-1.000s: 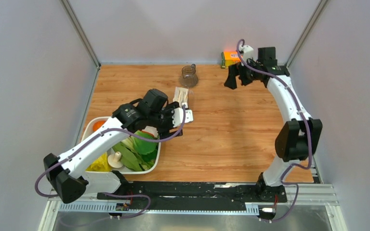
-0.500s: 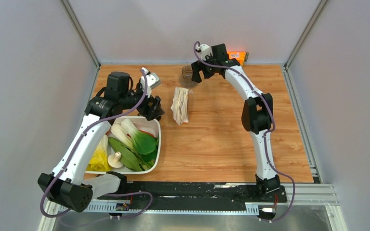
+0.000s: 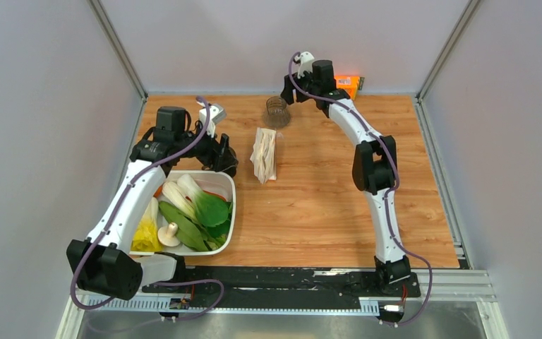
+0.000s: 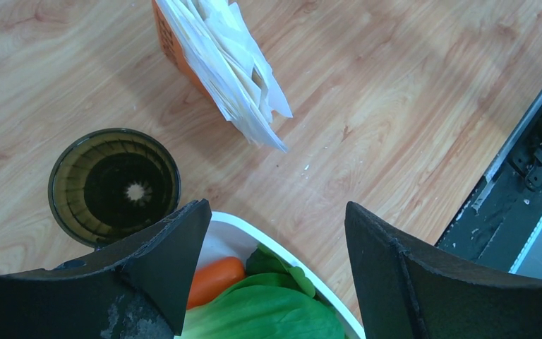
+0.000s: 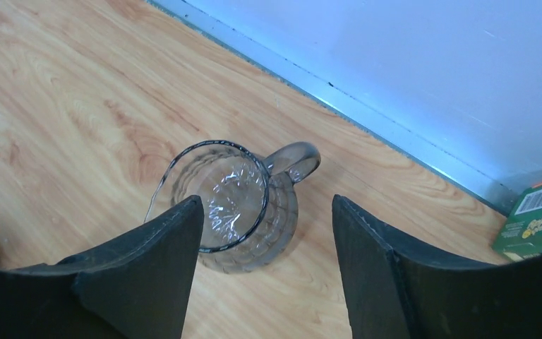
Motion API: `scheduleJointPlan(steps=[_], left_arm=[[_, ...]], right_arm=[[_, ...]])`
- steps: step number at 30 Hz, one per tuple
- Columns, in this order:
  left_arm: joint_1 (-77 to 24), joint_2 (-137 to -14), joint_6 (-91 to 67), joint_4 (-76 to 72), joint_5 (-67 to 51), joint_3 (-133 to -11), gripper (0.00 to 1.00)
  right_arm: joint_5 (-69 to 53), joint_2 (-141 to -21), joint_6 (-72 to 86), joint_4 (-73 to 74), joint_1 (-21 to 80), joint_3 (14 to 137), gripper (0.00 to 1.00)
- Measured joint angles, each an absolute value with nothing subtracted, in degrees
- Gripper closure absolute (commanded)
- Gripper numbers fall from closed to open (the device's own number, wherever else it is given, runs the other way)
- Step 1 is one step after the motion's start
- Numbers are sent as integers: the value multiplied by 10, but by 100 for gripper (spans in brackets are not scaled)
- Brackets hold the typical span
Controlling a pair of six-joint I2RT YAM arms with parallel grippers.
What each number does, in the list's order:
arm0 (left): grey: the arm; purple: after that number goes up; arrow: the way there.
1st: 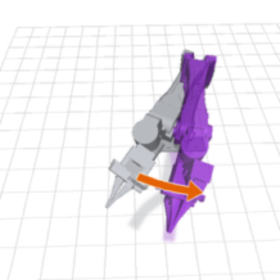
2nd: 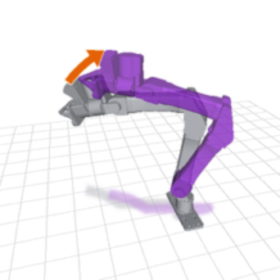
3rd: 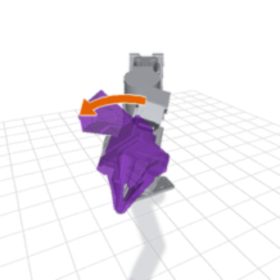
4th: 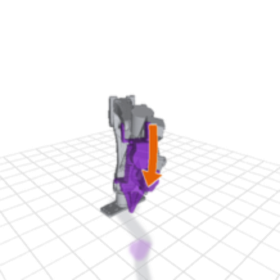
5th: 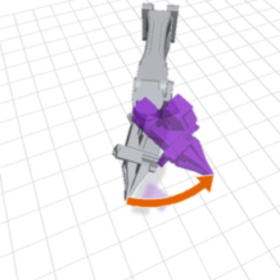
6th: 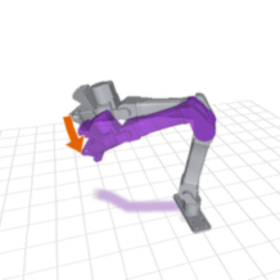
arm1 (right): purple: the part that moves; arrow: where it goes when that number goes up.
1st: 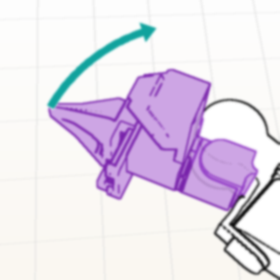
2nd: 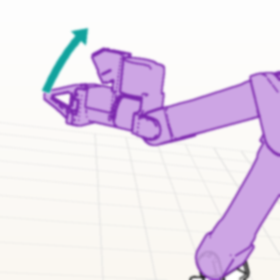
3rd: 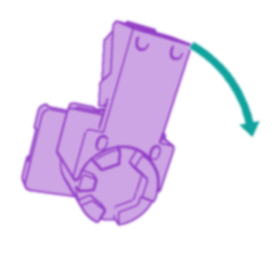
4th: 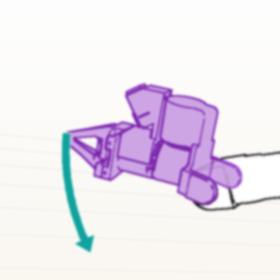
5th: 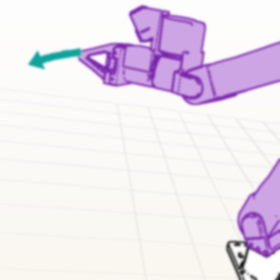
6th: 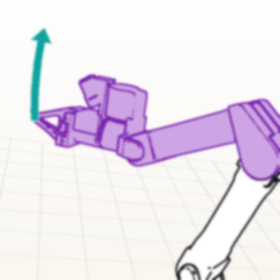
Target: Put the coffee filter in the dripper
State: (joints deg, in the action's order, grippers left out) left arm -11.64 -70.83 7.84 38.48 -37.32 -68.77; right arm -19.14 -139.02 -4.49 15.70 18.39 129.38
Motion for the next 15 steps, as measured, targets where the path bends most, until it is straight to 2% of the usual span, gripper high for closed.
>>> scheduleJointPlan(steps=[8,15], left_arm=[[-115,-715,75,378,-369,-687,20],[-111,-716,75,378,-359,-687,20]], right_arm=[[-187,-1435,-22,124,183,1302,34],[-189,-1444,-13,119,184,1301,50]])
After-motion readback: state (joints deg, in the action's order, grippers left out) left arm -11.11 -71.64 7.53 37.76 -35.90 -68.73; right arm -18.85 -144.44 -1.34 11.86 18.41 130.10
